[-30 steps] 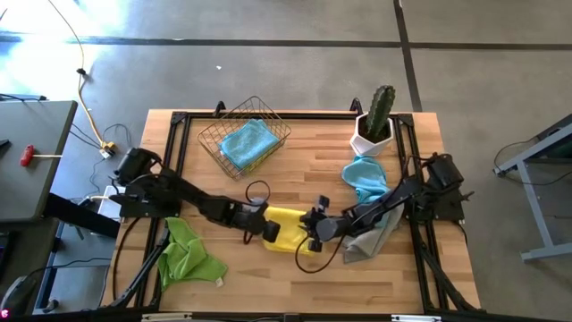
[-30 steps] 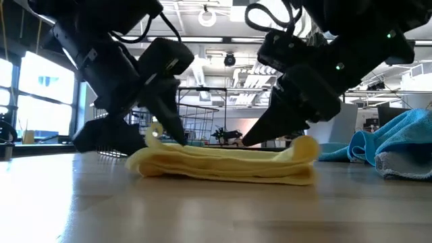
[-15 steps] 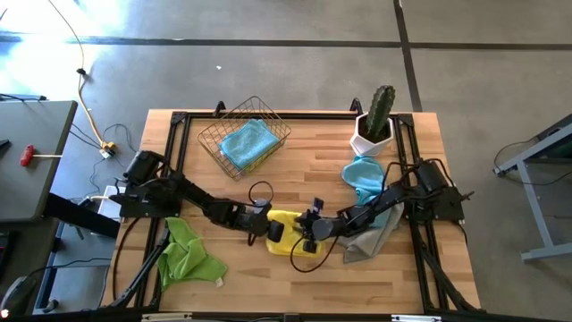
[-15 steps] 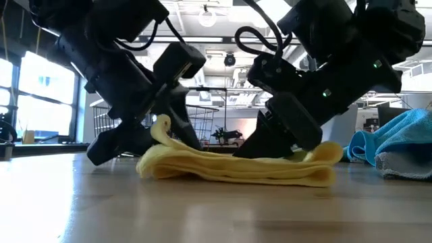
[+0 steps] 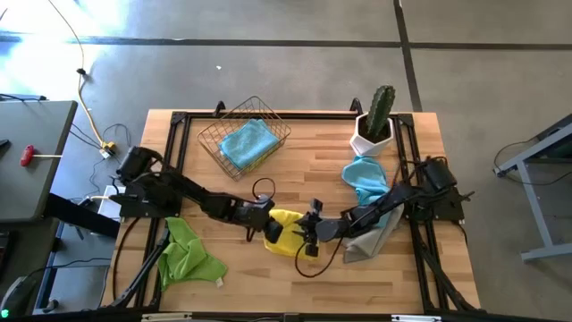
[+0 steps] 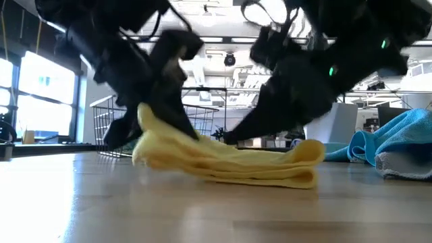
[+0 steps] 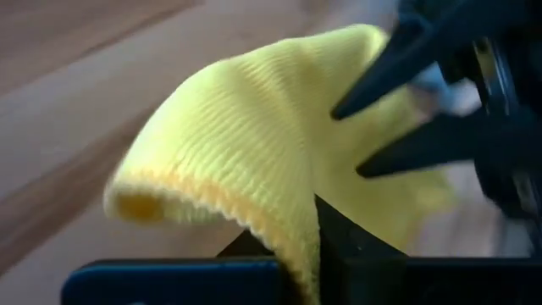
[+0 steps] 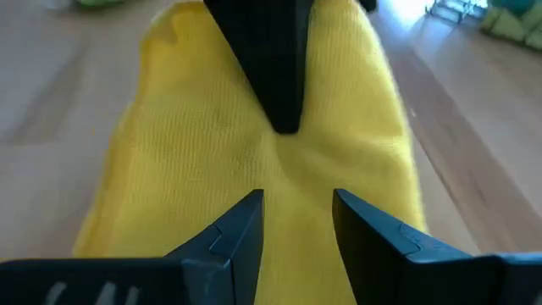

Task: Fold microfiber towels
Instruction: Put the folded yellow microfiber towel into the wire basket

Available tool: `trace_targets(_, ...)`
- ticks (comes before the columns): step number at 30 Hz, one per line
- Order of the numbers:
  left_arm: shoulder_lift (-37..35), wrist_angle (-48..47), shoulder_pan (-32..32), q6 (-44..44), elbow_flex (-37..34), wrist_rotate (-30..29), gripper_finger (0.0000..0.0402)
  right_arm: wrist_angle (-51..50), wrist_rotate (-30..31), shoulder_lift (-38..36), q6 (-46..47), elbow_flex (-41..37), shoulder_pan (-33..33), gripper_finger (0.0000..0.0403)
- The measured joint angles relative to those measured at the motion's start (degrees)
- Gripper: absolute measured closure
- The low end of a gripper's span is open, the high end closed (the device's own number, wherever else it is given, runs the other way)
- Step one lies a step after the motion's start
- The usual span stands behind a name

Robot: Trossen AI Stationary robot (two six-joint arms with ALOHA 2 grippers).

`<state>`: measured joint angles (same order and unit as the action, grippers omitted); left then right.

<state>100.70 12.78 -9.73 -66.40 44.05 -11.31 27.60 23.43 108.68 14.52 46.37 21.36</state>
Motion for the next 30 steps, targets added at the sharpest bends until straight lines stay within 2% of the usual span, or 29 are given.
trace_targets(5, -6.46, -3.74, 3.13, 8.75, 0.03, 6.73, 0.0398, -8.21, -0.03, -9.0, 0.35, 0.0, 2.67, 0.0269)
trace_targets(11, -16.68, -11.13, 10.73, 19.37, 0.13, 7.3, 0.04, -13.18, 0.57, -18.22, 2.95, 0.0, 5.85, 0.0269)
trace_targets(16, -23.84, -12.35, 19.2, 24.52, 0.15, 7.14, 0.04, -13.2, 1.88, -20.12, 3.06, 0.05, 7.41, 0.0269)
trace_targets(22, -27.93, -6.66, 29.31, 25.97, 0.16, 0.21, 0.04, -14.32, 3.58, -19.57, 3.22, 0.04, 7.56, 0.0269)
trace_targets(26, -27.85, -2.18, 35.57, 26.57, 0.2, -3.86, 0.04, -15.13, 4.16, -19.34, 3.23, 0.04, 7.15, 0.0269)
trace_targets(30, -26.41, -1.95, 39.97, 26.07, 0.2, -11.15, 0.04, -15.6, 5.89, -19.34, 3.11, 0.04, 7.15, 0.0269)
